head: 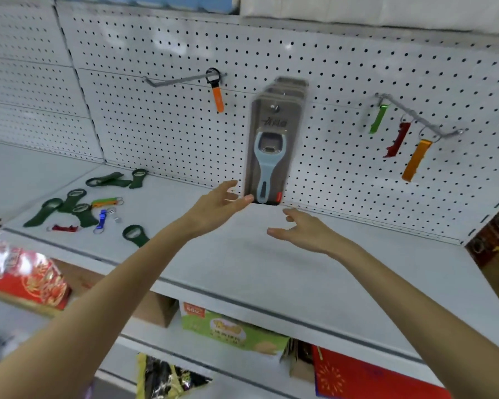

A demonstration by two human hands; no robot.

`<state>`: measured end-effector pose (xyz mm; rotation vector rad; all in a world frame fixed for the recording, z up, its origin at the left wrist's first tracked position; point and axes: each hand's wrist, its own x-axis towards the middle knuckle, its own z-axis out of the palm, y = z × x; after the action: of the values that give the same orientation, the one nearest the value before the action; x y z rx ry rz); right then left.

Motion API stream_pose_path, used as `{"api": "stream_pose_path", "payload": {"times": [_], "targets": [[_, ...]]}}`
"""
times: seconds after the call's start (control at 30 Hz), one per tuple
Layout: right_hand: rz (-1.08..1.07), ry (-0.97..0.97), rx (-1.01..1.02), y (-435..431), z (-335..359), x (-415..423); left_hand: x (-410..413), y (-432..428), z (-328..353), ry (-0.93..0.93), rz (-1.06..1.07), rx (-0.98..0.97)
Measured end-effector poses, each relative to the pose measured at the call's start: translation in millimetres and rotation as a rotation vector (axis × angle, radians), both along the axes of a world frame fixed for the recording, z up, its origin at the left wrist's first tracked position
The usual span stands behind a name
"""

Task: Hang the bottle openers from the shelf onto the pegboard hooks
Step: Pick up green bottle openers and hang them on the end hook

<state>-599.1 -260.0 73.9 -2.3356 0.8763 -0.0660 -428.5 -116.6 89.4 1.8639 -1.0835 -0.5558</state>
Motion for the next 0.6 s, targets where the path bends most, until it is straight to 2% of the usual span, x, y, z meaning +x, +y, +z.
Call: {"api": "stream_pose_path", "payload": {"times": [0.1,0.2,0.27,0.4,0.6], "targets": [[0.127,0.185,-0.083,-1,-9,7,12,18,-24,-0.156,0.007,0.128],[0.238,0.245,-0.105,6,-19,20,28,41,-46,-0.565,0.0,0.342],[0.298,0.257,-0.124,12,-27,34,44,56,-55,-0.748,-0.008,0.394],[0.352,0.26,-0.186,26,-42,78,92,82,-66,-0.831,0.022,0.438],[0.351,0.247,-0.16,47,-60,181,203,116,-83,-0.823,0.052,0.454]]}}
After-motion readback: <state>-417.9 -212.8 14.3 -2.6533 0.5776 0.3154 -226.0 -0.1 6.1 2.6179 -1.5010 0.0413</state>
